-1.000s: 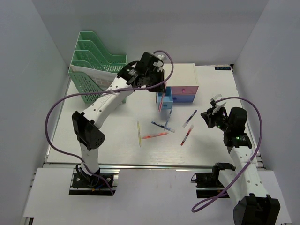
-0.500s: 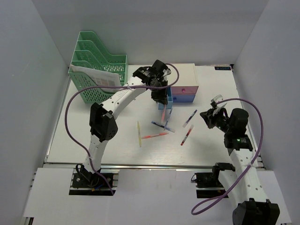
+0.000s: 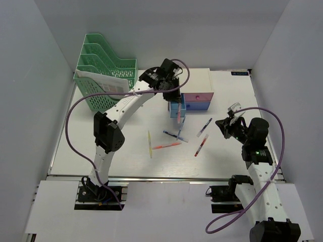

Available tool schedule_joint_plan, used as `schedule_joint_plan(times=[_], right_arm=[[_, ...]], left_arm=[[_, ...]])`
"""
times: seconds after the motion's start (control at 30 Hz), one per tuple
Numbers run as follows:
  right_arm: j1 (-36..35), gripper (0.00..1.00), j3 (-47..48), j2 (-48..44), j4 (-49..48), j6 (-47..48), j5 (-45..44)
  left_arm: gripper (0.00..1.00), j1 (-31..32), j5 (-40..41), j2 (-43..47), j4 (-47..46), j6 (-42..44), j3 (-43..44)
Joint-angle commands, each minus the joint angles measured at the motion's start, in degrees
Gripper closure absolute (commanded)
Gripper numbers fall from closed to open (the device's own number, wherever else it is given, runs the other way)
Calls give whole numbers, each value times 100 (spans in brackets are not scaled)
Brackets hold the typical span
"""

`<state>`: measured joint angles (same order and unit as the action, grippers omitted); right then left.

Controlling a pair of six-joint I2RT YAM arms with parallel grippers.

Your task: Organize the desk

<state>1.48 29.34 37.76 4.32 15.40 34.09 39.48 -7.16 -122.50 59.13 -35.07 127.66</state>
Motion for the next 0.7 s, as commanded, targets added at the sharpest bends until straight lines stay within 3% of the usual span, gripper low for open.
schedule_joint_plan(times=[0.0, 0.13, 0.23, 0.33, 0.37, 0.4, 0.5, 0.57, 0.67], right_arm=[[11, 91, -16, -67, -106, -19, 89], [20, 91, -43, -67, -106, -19, 98], [28, 91, -51, -49, -124, -19, 98], [28, 91, -51, -32, -124, -11, 107], [28, 91, -60, -14, -141, -11, 116], [20, 91, -69, -14, -142, -11, 116], [28, 91, -78, 21, -150, 7, 116], [28, 91, -78, 47, -142, 16, 107], [28, 91, -86, 91, -150, 25, 89]], left_arm=[[100, -37, 197, 867, -656, -123, 128], [100, 103, 293, 1412, -1577, 280, 41], [100, 165, 189, 2096, -2597, 1228, -765], [100, 217, 66, 3150, -4037, 2642, -2591], [100, 218, -74, 3449, -4546, 3472, -3736], [100, 218, -319, 3739, -5647, 3924, -4340], [100, 218, -1082, 4567, -7488, 4990, -5921], [100, 218, -1348, 4639, -7863, 5333, -6112], [100, 218, -1797, 4358, -7706, 5756, -5752]])
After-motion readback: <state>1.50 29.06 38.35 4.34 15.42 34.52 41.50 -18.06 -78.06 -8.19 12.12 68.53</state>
